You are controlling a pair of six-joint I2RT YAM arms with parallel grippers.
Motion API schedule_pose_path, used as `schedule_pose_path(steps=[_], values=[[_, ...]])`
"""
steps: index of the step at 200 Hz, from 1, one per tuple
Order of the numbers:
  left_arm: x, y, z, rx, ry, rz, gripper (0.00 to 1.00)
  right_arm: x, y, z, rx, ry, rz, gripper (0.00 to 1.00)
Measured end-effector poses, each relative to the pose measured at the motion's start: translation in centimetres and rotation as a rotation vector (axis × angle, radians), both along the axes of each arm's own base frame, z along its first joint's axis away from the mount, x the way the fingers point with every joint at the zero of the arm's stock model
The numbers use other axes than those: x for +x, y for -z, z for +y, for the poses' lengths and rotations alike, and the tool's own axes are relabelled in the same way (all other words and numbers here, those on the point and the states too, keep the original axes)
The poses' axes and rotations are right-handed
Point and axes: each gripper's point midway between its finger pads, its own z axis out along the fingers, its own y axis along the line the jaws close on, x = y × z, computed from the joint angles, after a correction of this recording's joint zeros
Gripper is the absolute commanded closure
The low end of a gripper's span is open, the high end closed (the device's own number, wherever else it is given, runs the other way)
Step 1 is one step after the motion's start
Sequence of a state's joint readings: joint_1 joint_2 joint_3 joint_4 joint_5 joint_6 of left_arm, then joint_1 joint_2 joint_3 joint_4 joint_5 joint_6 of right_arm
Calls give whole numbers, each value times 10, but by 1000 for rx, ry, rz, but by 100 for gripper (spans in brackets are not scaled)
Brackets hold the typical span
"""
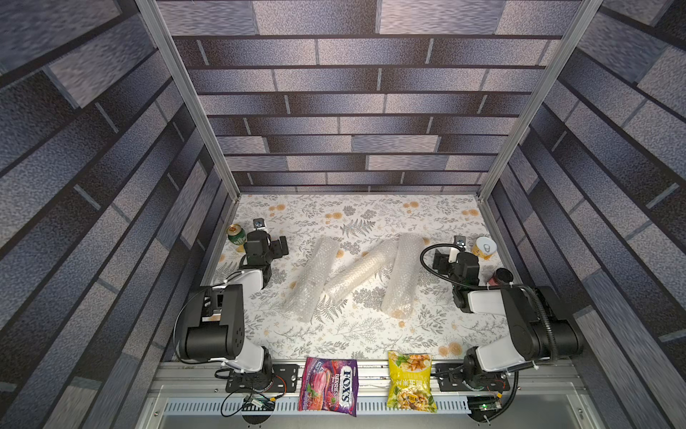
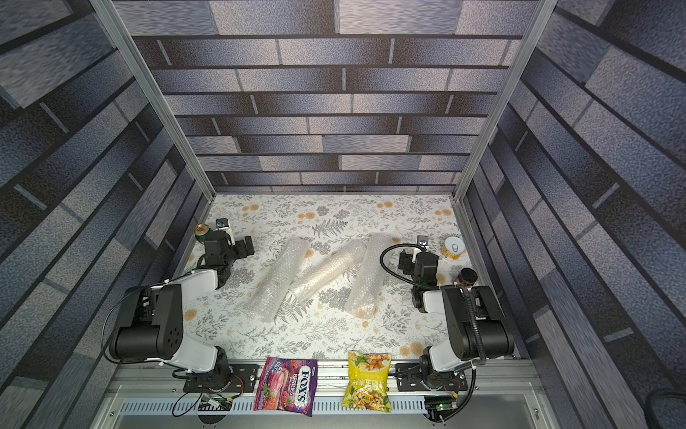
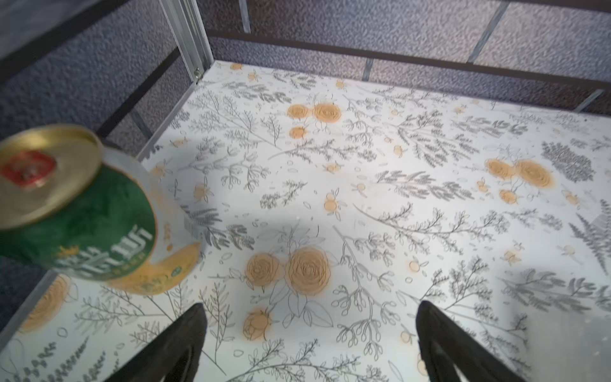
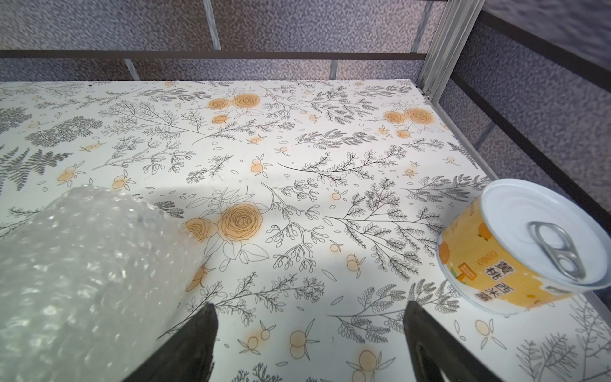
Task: Unwrap the vase from the bubble wrap
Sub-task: Adjust the bubble wrap at the center of the board.
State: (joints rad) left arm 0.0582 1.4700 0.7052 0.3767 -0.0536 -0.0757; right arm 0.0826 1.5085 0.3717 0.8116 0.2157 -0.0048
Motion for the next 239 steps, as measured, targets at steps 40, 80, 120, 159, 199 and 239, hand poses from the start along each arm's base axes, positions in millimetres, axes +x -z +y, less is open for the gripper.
schedule_pose_path(steps=[40,80,120,159,199,239], values=[[-9,-72,-14,-42,8,-62,0,23,-36,4,3,-9,51,27],[-33,-82,-58,-89,79,2,0,12,-79,17,86,-60,69,29],[-60,-103,-99,-149,192,-34,0,-31,-96,32,214,-109,170,29],[-70,-103,-118,-227,221,9,0,-69,-118,48,341,-156,241,29],[-63,-85,-159,-252,253,177,0,-98,-119,61,472,-164,337,32],[-74,-80,-206,-290,353,222,0,-109,-109,73,525,-152,438,33]])
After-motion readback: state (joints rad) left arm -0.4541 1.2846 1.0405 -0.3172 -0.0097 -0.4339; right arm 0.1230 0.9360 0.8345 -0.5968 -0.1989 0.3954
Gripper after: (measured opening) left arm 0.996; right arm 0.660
